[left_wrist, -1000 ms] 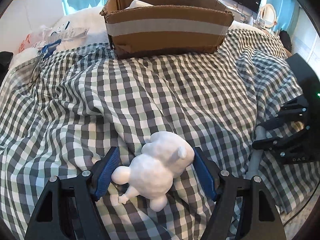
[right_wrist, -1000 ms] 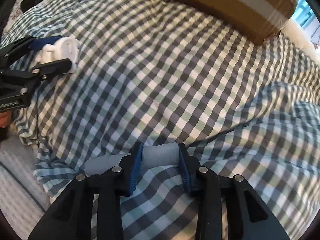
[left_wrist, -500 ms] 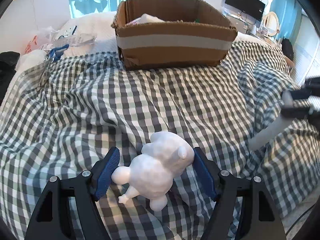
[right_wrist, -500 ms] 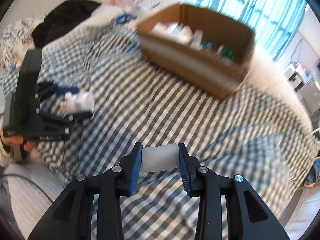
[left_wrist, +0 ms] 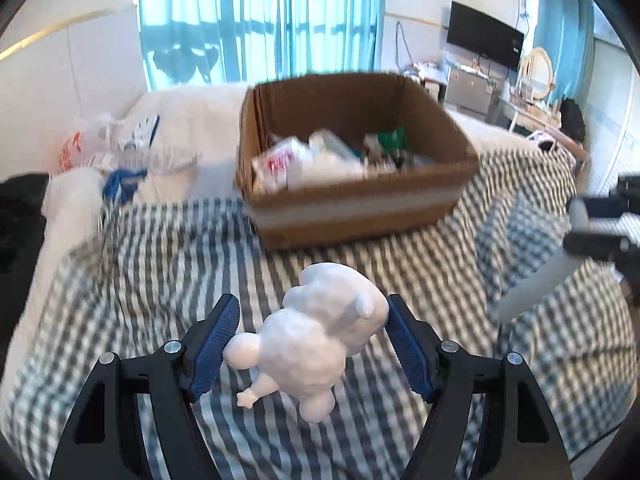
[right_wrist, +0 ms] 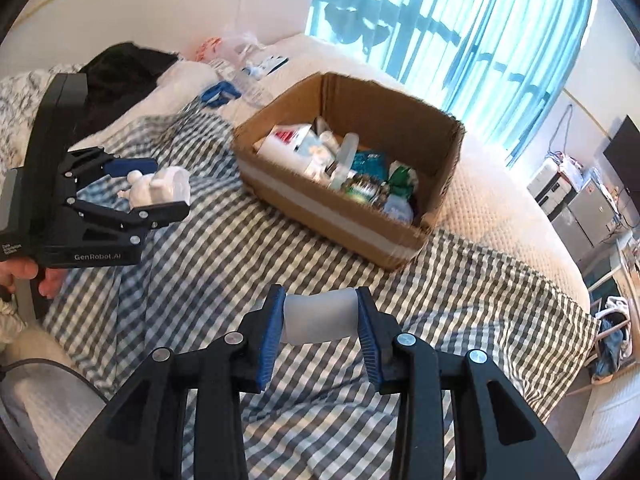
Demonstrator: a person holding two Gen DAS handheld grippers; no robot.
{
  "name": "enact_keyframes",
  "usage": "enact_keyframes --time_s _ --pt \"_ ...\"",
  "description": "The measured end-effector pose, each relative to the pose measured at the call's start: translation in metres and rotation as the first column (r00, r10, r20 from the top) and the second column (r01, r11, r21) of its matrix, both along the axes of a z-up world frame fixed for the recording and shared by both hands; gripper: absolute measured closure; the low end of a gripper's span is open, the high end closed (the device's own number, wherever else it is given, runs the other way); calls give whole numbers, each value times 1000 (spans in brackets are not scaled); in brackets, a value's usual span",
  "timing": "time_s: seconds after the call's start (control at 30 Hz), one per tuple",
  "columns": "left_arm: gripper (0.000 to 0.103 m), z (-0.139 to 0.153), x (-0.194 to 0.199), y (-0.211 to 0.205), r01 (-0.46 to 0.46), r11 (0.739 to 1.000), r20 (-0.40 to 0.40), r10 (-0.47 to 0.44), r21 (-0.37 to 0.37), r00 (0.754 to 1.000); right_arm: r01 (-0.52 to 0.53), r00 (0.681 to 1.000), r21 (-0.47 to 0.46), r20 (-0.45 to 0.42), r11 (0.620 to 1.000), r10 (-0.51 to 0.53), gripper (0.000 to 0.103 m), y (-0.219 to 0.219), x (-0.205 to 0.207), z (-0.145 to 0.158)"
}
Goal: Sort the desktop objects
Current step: 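Carry the figurine and foam tube over the cardboard box and release both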
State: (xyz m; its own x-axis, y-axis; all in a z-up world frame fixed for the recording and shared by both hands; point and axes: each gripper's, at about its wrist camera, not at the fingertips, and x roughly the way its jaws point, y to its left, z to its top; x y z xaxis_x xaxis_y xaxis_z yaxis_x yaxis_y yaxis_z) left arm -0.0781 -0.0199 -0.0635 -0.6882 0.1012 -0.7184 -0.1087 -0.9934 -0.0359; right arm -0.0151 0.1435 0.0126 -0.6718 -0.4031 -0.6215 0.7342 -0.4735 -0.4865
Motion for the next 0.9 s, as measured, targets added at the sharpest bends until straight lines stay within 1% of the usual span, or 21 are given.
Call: enact_keyframes --time_s 0.13,0.2,0.3,0.37,0.47,0.53,0.67,0.77,0.8,0.83,0.87,0.9 --pt "28 23 -22 2 -5 1000 -45 4 -11 999 -2 1000 -65 7 998 3 68 -12 -10 21" --pt "28 34 -34 5 -4 1000 -65 3 -19 998 -2 1000 -84 -7 996 1 68 -21 -16 31" --pt "28 50 -52 10 -8 999 -104 4 -40 995 -5 999 -143 -47 990 -2 68 -33 -28 47" --pt "28 59 -64 14 -7 998 -127 0 -56 992 0 998 -212 -60 977 -14 68 -41 -38 60" --pt "28 68 -85 20 -7 997 -152 -5 -80 988 13 993 -276 -112 961 -46 68 -51 -51 71" --pt "28 72 -101 23 -12 995 -169 -5 -97 986 12 995 -303 -90 953 -42 68 -59 -65 76" --pt "28 70 -126 28 -14 995 -189 -6 -103 982 32 996 -304 -74 952 -57 67 -79 -93 75" --pt "28 63 -146 30 -8 996 -178 -8 -94 984 58 996 -292 -53 955 -77 66 -93 -114 68" --pt "28 59 -155 30 -7 996 -172 -9 -93 985 70 995 -287 -48 956 -87 63 -97 -120 66" --pt "27 57 -160 30 -12 996 -173 -4 -91 985 83 994 -290 -47 954 -100 55 -101 -127 64" --pt "27 54 -166 30 -19 996 -173 4 -88 985 100 990 -302 -61 948 -124 50 -103 -132 63" --pt "24 51 -172 29 -23 996 -173 8 -83 985 115 986 -315 -77 942 -147 33 -104 -134 64"
